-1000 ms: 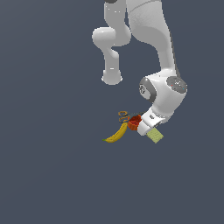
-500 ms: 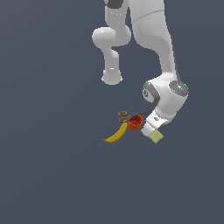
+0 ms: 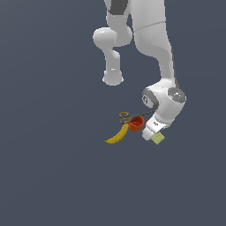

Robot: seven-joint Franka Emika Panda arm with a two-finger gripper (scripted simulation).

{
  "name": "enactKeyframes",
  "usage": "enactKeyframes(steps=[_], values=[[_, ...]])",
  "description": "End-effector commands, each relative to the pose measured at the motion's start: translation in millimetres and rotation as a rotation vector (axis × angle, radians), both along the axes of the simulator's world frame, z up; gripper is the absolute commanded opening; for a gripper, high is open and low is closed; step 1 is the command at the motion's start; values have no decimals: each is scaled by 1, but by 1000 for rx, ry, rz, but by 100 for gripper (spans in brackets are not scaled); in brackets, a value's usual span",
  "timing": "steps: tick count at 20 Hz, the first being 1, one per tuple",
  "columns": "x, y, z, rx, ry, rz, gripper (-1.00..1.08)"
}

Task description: Pick up a designated object from a clutter of objects.

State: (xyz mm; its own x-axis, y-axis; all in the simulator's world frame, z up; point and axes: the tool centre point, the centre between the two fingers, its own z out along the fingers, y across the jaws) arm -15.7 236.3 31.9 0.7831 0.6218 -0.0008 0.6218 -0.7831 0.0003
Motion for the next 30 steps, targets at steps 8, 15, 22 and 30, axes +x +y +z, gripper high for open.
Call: enactKeyframes(steps=[8, 15, 22, 30], values=[[0, 1, -22, 0, 0, 1, -100], [0, 1, -22, 0, 0, 1, -100], [0, -3, -18, 0, -2, 1, -100], [-5, -21, 7, -1, -2, 1, -100]])
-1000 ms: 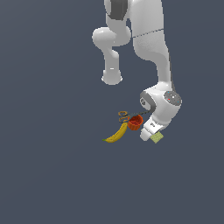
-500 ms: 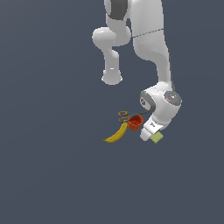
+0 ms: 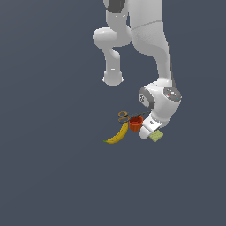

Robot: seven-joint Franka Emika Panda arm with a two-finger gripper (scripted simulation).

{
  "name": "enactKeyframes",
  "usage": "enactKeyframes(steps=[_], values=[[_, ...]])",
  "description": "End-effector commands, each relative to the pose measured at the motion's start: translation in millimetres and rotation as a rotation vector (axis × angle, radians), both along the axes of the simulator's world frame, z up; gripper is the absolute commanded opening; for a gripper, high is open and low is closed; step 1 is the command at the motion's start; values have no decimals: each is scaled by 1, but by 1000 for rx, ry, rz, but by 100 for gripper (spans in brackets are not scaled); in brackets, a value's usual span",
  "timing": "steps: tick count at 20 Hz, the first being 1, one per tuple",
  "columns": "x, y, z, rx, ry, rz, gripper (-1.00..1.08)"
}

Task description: Pick up a designated object from a clutter of objects.

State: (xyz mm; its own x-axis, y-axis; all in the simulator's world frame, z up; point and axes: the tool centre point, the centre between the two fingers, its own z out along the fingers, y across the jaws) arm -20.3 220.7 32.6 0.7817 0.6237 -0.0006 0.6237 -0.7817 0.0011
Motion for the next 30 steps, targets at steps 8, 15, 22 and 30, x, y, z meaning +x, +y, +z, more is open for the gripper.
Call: enactKeyframes(steps=[8, 15, 22, 30], values=[[-11, -42, 57, -1, -1, -1, -100], [-23, -82, 112, -1, -1, -1, -100], [-34, -124, 172, 2, 0, 0, -100], [-48, -177, 247, 6, 0, 0, -100]])
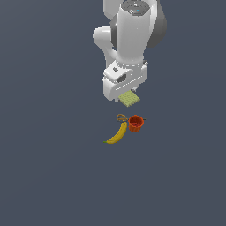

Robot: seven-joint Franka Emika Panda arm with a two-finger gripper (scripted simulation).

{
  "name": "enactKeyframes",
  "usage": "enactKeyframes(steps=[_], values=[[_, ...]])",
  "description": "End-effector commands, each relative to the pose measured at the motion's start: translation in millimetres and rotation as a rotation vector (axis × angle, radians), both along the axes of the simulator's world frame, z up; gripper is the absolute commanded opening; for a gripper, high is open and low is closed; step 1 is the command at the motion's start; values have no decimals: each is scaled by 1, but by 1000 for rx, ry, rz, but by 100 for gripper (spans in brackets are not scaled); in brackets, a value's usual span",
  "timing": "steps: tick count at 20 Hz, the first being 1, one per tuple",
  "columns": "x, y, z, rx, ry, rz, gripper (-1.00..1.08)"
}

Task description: Pick up a designated object from a clutter of objects.

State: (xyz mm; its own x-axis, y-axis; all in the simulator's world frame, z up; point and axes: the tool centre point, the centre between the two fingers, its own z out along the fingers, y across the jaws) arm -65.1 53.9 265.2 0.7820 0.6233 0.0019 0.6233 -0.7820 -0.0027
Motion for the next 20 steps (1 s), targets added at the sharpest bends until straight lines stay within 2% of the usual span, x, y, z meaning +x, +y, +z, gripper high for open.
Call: enactKeyframes(steps=[1, 11, 20], values=[[-5, -16, 24, 1, 0, 1, -100], [-15, -69, 97, -1, 0, -1, -100], [-18, -90, 127, -3, 0, -1, -100]])
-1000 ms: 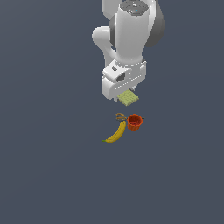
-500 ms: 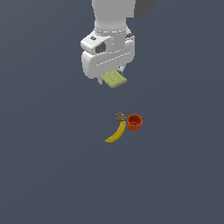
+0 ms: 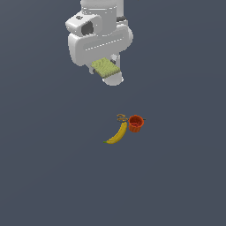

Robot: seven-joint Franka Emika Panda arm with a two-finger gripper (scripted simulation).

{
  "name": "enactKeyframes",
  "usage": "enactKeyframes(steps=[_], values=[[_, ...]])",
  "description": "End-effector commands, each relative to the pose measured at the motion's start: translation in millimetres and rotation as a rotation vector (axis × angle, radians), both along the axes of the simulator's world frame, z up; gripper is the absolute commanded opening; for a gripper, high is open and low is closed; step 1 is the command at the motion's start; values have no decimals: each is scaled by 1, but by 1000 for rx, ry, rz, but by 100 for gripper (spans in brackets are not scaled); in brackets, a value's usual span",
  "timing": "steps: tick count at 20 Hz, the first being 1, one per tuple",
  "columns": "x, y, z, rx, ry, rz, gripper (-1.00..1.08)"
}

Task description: Pick up a designated object from a clutter of objects.

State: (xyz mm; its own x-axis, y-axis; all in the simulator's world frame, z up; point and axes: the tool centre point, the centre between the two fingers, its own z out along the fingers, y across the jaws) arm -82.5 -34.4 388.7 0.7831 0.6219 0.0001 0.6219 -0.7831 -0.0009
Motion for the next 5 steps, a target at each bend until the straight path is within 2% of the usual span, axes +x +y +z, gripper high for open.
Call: enactKeyframes(steps=[1, 5], values=[[0, -3, 4, -1, 0, 1, -100], [1, -3, 4, -1, 0, 1, -100]])
